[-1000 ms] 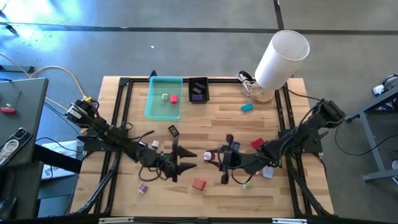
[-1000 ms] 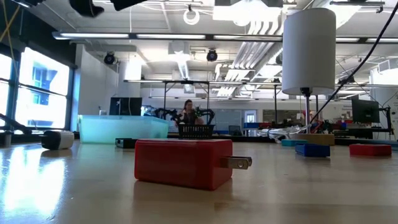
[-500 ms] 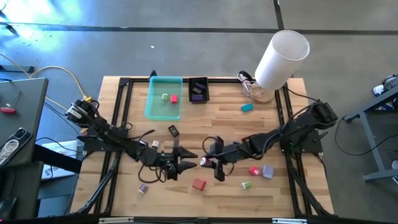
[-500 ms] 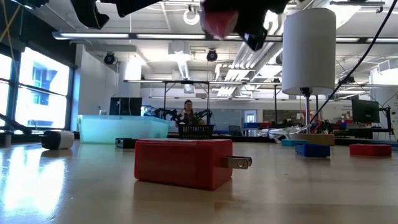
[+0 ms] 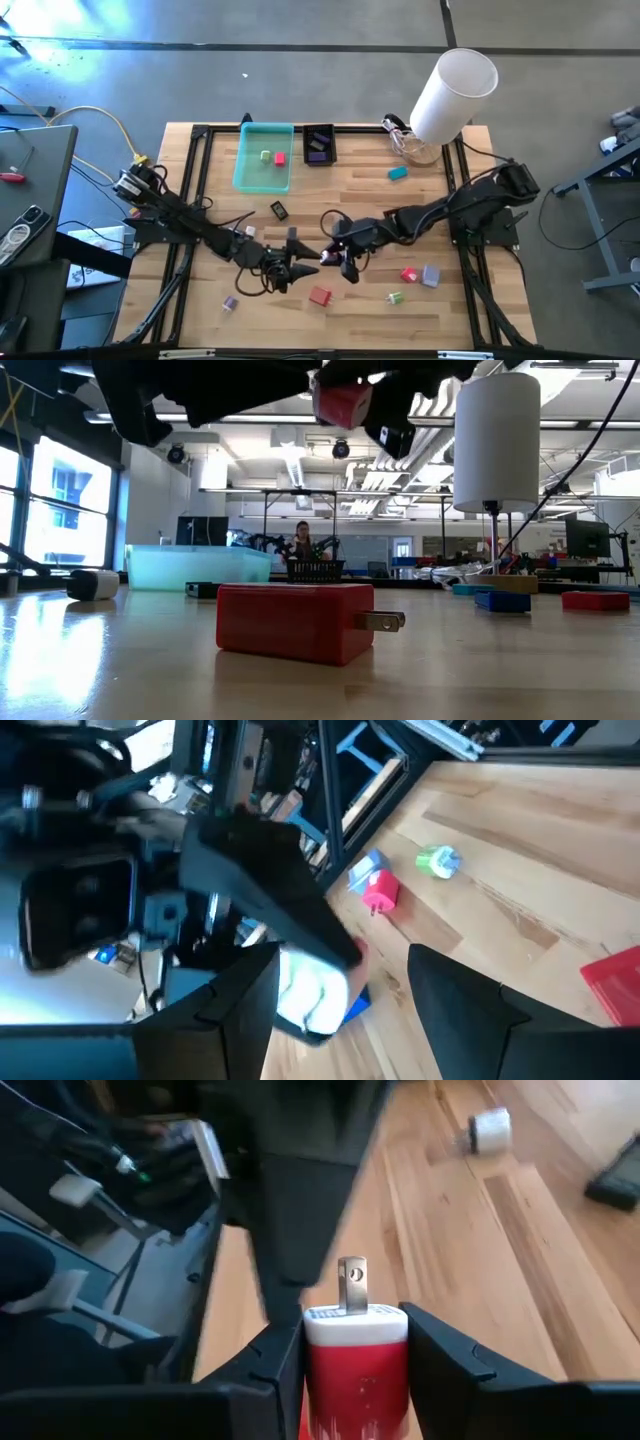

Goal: Pick & Place Office items
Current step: Put the left pink charger adapter into the green bin

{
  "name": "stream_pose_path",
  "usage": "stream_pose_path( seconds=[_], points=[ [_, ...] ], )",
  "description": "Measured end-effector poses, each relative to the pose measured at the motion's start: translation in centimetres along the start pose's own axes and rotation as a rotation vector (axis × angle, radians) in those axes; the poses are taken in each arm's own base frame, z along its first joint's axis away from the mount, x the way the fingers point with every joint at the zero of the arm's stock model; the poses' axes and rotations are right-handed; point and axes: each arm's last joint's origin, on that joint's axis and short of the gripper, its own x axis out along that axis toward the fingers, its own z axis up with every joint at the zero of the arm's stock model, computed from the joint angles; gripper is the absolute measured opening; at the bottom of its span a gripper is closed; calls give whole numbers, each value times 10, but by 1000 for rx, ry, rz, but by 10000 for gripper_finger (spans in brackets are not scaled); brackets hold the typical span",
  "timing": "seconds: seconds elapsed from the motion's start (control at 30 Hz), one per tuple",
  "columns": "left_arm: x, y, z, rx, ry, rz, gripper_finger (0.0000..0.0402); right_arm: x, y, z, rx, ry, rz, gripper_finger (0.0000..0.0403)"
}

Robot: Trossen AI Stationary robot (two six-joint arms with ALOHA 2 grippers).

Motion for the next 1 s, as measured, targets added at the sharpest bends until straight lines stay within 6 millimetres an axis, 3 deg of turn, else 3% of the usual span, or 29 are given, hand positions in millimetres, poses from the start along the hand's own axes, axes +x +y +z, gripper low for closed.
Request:
stream_pose_path(
  seconds=[0.47,1.0],
  points=[
    [7,9,-12,-57,-1,-20,214,15,-11,0,35,27,115,125],
    [17,14,-27,-157,-100,-159,214,16,-13,3,42,13,130,125]
  ],
)
